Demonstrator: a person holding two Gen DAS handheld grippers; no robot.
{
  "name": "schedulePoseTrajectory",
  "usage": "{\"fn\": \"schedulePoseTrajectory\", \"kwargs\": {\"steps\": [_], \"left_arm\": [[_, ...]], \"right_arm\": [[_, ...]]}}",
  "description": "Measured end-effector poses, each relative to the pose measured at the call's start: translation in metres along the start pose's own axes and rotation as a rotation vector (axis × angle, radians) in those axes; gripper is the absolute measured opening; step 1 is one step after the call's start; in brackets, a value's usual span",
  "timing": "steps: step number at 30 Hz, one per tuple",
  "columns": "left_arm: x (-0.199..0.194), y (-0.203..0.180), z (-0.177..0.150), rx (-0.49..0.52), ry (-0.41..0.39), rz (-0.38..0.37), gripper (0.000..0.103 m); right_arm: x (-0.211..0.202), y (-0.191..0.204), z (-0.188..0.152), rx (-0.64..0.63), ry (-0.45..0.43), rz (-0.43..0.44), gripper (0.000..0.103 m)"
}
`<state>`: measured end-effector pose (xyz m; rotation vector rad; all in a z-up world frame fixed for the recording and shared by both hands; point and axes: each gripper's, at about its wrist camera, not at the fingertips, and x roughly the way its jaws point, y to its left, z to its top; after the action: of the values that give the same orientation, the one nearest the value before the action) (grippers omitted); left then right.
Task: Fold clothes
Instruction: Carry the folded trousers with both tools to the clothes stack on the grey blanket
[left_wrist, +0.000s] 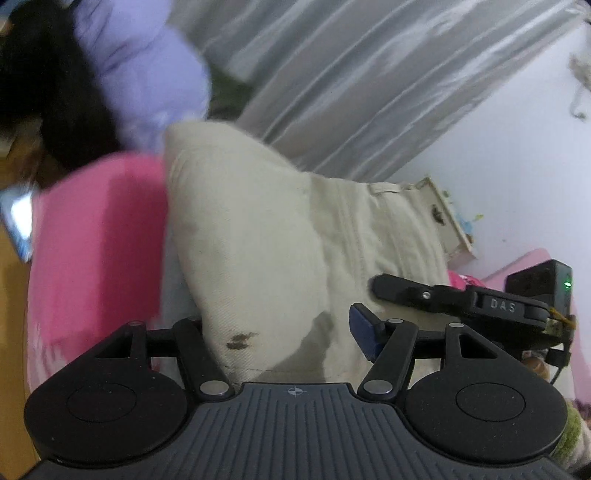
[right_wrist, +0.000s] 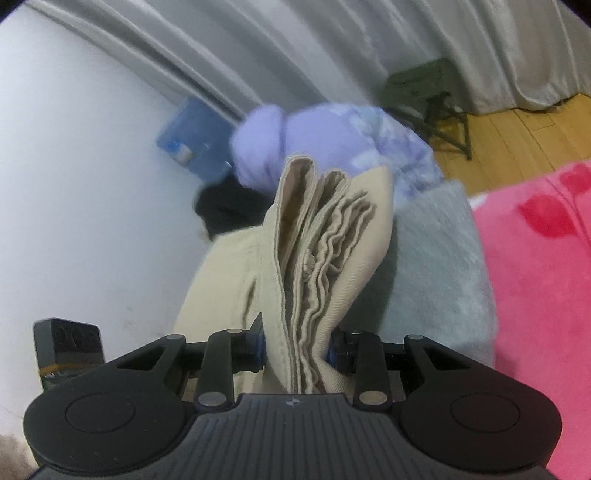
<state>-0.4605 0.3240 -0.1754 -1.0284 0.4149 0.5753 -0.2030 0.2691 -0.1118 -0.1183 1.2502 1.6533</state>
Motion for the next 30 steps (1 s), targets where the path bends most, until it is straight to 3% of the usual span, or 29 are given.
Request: {"fn": "schedulePoseTrajectory", "kwargs": {"steps": [8,12,16,22,24,28,30], "left_arm": [[-0.001,-0.015,0.011,-0.012,-0.026,-0.063,0.065],[0.025,0.001,0.001,-0.059,0.026,0.014,0.063],[0.013,-0.007,-0.007,-0.043,-0.025,0.008,0.063],[0.015,-0.010,-0.009,-0.016,-0.012,0.029,0.064],[0.018,-0.004,-0.010,-0.046,-0.009,0.031,0.065],[0.013,-0.008,-0.009,-0.049,-0.013,0.044,0.068],[0.002,-0.013,-0.008,-0.042,-0.020,0.086,0.076]], "right_arm": [[-0.019,-0.004,0.002,-0.002,-0.041,0.034,0.032],[-0.003,-0.028,-0.003,0.017,-0.015,-0.010,0.032],[-0.005,-0.028,0.001,0.023,-0.047,0.031,0.032],[-0.007,-0.019,0.009,-0.037,-0.039,0.018,0.032],[-0.002,-0.026,0.005,-0.044,-0.029,-0.008,0.034],[-0.005,-0.043,0.007,0.061,-0.041,0.013,0.046],[-0.013,-0.045,0.010,0.071,-0.068,-0.010,0.051]]}}
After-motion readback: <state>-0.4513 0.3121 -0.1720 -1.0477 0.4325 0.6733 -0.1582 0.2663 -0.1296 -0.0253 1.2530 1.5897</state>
